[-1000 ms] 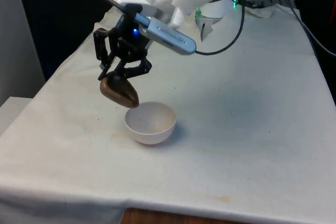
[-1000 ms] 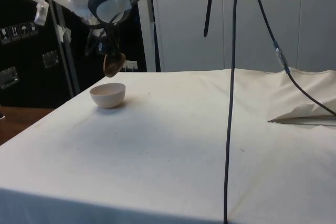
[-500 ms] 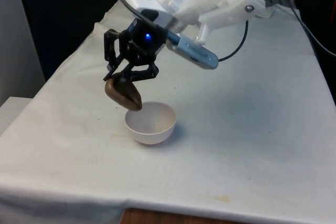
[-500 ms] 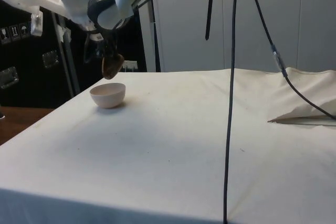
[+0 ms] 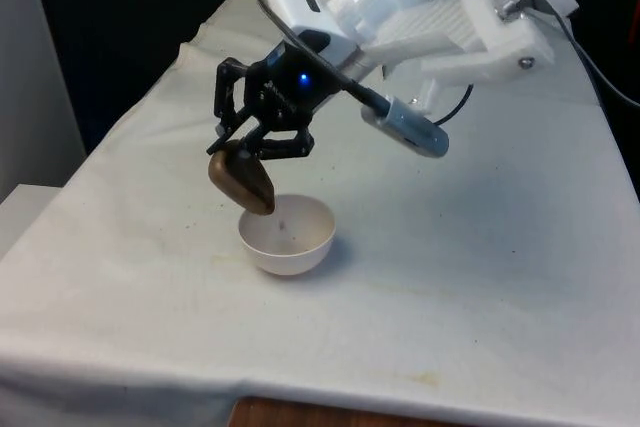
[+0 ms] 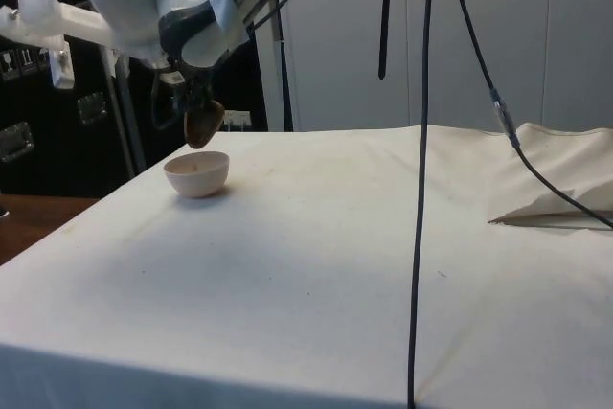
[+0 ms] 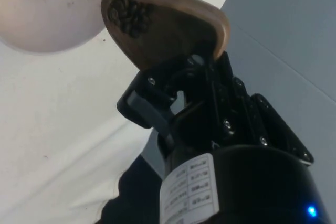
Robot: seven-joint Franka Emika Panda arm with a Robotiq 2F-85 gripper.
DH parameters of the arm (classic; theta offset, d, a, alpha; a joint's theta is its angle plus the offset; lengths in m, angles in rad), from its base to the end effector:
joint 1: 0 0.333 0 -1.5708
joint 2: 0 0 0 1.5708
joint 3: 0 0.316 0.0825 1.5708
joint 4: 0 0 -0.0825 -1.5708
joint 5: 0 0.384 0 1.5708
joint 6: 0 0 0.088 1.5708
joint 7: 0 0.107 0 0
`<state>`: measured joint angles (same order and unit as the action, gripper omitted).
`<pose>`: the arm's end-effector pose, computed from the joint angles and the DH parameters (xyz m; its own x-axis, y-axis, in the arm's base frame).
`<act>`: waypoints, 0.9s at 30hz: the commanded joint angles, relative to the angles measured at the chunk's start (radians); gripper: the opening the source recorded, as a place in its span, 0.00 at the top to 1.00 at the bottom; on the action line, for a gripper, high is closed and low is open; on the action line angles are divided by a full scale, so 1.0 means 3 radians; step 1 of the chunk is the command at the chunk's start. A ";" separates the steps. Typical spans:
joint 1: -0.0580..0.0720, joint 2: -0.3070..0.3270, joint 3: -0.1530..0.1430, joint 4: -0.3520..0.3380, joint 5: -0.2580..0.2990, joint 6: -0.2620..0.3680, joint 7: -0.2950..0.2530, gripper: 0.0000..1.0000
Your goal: Pour the coffee beans from the cup into the bowl.
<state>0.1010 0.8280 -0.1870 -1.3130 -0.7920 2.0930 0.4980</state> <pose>0.7462 -0.0646 0.2613 0.9890 -0.0298 0.1448 -0.1249 -0.6930 0.7101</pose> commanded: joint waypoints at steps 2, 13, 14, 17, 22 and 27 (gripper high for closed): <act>0.0030 0.0017 -0.0007 0.0010 -0.0067 -0.0043 0.0053 0.98; 0.0067 0.0053 0.0060 0.0017 -0.0367 -0.0193 0.0263 0.98; 0.0073 0.0060 0.0070 0.0017 -0.0420 -0.0223 0.0303 0.98; 0.0087 0.0070 0.0090 0.0020 -0.0513 -0.0280 0.0370 0.98; 0.0093 0.0077 0.0143 0.0020 -0.0663 -0.0380 0.0470 0.98; 0.0100 0.0073 0.0190 0.0023 -0.0783 -0.0473 0.0550 0.98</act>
<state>0.1260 0.8480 -0.1240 -1.3090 -1.0320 1.9530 0.6660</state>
